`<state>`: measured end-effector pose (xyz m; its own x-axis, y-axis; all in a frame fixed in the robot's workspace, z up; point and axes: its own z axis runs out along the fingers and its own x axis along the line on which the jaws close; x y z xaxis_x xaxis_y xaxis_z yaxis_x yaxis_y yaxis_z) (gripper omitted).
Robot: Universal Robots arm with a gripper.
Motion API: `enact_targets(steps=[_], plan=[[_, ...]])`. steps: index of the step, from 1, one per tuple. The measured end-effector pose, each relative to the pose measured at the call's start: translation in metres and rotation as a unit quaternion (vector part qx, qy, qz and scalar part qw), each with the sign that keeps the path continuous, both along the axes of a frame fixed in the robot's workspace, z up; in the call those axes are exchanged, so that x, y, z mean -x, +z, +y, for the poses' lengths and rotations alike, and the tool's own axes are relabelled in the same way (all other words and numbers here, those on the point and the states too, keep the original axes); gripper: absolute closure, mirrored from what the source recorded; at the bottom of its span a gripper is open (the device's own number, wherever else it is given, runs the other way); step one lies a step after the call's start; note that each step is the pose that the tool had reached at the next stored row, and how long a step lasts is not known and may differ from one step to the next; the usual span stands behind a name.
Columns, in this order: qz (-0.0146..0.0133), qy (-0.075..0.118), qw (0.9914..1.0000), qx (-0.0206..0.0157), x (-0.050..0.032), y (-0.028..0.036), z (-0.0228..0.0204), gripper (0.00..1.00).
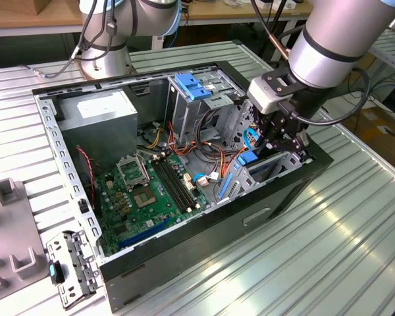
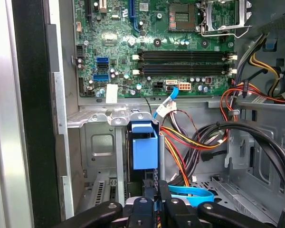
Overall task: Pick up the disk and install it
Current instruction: 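Insert the second disk wire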
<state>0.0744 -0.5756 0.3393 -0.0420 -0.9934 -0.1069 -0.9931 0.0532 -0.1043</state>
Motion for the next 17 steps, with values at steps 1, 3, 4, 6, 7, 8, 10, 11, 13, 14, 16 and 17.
enact_targets(steps=[1,3,4,6,7,8,10,11,13,14,16,17], plan=[[0.0,0.0,1.0,0.0,0.0,0.0,0.0,0.84],[0.0,0.0,1.0,0.0,0.0,0.0,0.0,0.84],[0.0,0.0,1.0,-0.0002,0.0,0.0001,0.0,0.84],[0.0,0.0,1.0,-0.0001,0.0,0.0086,0.0,0.76],[-0.0001,0.0,1.0,-0.0001,0.0,0.014,0.0,0.76],[-0.0002,0.0,1.0,-0.0001,0.0,0.02,0.0,0.76],[-0.0003,0.0,1.0,-0.0001,0.0,0.0229,0.0,0.78],[-0.0004,0.0,1.0,-0.0002,0.0,0.0228,0.0,0.78],[-0.0004,0.0,1.0,-0.0001,0.0,0.023,0.0,0.89],[-0.0003,0.0,1.0,-0.0001,0.0,0.023,0.0,0.89],[-0.0004,0.0,1.0,0.0,0.0,0.023,0.0,0.89],[-0.0004,0.0,1.0,-0.0001,0.0,0.0229,0.0,0.89]])
